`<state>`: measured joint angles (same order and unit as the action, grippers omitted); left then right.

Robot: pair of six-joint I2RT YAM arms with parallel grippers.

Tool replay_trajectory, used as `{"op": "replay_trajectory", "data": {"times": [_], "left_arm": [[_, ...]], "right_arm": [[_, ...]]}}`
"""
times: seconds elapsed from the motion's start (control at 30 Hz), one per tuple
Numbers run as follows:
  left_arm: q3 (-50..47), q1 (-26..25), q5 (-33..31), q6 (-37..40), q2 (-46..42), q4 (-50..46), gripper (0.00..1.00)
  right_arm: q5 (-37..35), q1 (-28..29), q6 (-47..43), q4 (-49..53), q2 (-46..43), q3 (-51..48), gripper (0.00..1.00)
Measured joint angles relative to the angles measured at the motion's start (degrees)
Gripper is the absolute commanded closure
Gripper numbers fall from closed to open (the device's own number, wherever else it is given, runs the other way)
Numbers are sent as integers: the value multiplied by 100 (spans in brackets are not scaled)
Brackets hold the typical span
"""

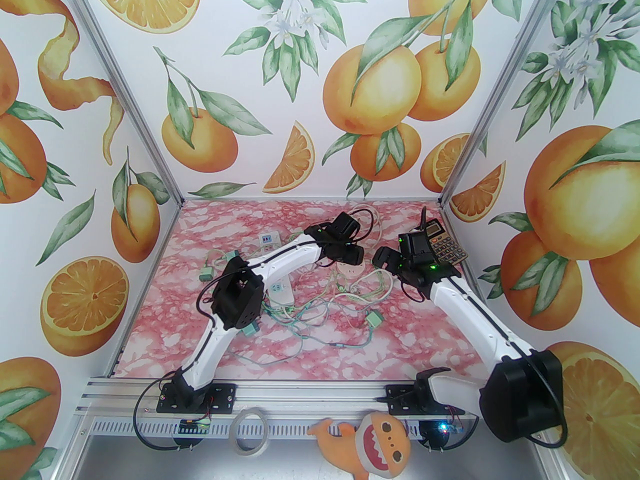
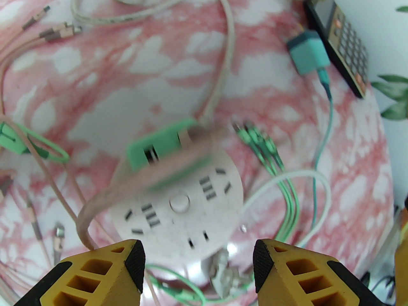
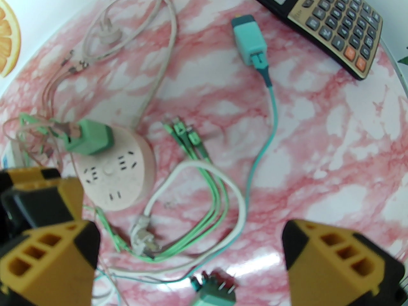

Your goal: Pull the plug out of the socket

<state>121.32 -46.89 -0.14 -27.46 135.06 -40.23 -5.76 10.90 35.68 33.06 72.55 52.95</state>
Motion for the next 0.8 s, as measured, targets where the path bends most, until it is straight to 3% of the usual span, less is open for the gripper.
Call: {"op": "replay_trajectory", "data": {"times": [0.43, 0.8], "left_arm": [[981, 7, -695, 122, 903, -289, 31], [1005, 210, 125, 1399, 1027, -57, 32]], "right_arm": [[216, -11, -20, 20, 33, 0, 0], [494, -11, -179, 26, 214, 0, 0]]}}
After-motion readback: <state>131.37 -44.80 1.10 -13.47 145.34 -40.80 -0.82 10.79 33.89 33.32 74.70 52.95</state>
